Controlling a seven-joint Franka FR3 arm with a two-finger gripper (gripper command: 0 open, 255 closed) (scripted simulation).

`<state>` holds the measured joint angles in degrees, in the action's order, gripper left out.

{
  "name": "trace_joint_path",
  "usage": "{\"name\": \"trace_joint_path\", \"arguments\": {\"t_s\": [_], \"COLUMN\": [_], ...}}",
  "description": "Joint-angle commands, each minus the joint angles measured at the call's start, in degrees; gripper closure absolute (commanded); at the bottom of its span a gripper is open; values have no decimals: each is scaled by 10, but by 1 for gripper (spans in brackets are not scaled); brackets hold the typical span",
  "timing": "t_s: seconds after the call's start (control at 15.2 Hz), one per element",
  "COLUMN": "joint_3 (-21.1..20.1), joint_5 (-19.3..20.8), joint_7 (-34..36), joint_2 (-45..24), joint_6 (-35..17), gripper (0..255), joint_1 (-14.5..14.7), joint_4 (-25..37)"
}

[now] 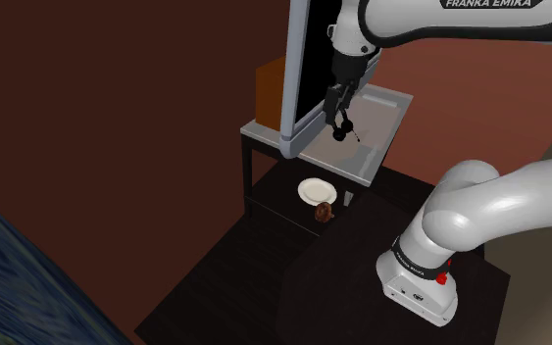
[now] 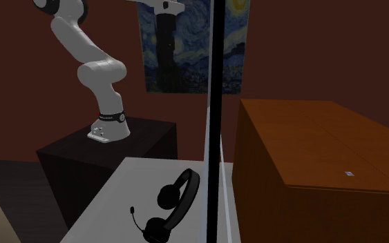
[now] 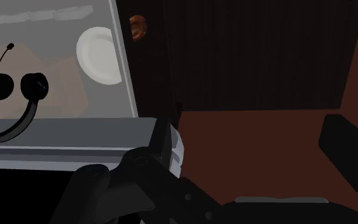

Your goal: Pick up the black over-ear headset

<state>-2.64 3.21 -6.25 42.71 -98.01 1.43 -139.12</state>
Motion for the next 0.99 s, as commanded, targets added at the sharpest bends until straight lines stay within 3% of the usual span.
{"name": "trace_joint_path", "arguments": {"t_s": [0.0, 0.92], "joint_3": [0, 140], "joint_5": [0, 72], "joint_7": [0, -148], "joint_2": [0, -168], "joint_6": [0, -183], "gripper": [0, 0], "joint_1": [0, -59], "joint_4": [0, -8]}}
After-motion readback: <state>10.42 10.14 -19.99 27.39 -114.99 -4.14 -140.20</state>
